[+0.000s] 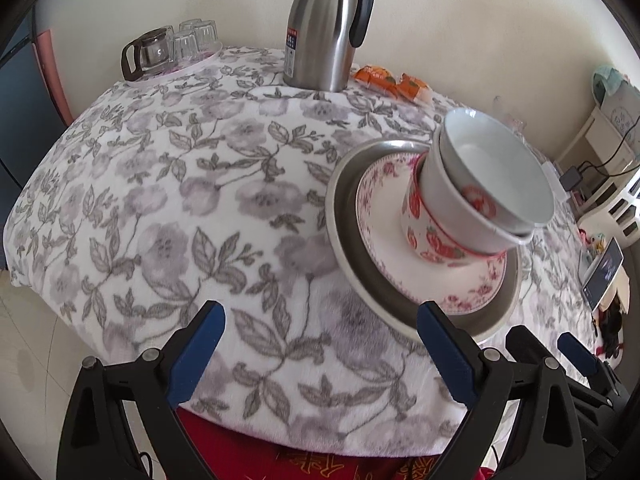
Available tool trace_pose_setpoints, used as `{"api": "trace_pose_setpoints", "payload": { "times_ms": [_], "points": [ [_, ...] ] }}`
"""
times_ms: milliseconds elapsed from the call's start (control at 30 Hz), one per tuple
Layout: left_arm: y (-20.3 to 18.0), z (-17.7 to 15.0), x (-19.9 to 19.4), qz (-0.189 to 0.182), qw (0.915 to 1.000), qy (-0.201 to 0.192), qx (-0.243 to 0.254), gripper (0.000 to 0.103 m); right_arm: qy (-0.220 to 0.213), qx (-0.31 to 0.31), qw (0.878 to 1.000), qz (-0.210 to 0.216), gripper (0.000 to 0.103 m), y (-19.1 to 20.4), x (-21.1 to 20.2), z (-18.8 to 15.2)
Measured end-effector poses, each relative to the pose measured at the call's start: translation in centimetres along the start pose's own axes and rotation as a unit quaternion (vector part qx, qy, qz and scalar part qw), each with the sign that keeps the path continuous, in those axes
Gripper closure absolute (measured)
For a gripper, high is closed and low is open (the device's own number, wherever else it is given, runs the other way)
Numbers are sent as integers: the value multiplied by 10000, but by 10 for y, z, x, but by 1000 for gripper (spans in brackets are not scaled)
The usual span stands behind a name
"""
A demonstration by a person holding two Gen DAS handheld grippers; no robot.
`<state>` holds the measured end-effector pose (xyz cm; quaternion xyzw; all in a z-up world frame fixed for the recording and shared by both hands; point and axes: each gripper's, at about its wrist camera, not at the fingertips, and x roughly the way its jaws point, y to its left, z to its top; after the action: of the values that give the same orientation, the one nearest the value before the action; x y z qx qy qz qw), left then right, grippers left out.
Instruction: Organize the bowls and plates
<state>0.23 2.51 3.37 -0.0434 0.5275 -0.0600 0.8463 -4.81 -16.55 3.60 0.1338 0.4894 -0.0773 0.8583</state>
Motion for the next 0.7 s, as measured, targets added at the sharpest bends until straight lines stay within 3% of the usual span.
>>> {"api": "trace_pose_setpoints", "payload": {
  "times_ms": [433, 700],
  "points": [
    [-3, -15, -1, 610, 9977, 193, 237, 6, 47, 81, 10000, -11, 1, -10, -3, -13],
    [-2, -19, -1, 674, 9970, 293, 231, 6, 46, 94, 9999, -1, 1, -12, -5, -17]
  ]
}}
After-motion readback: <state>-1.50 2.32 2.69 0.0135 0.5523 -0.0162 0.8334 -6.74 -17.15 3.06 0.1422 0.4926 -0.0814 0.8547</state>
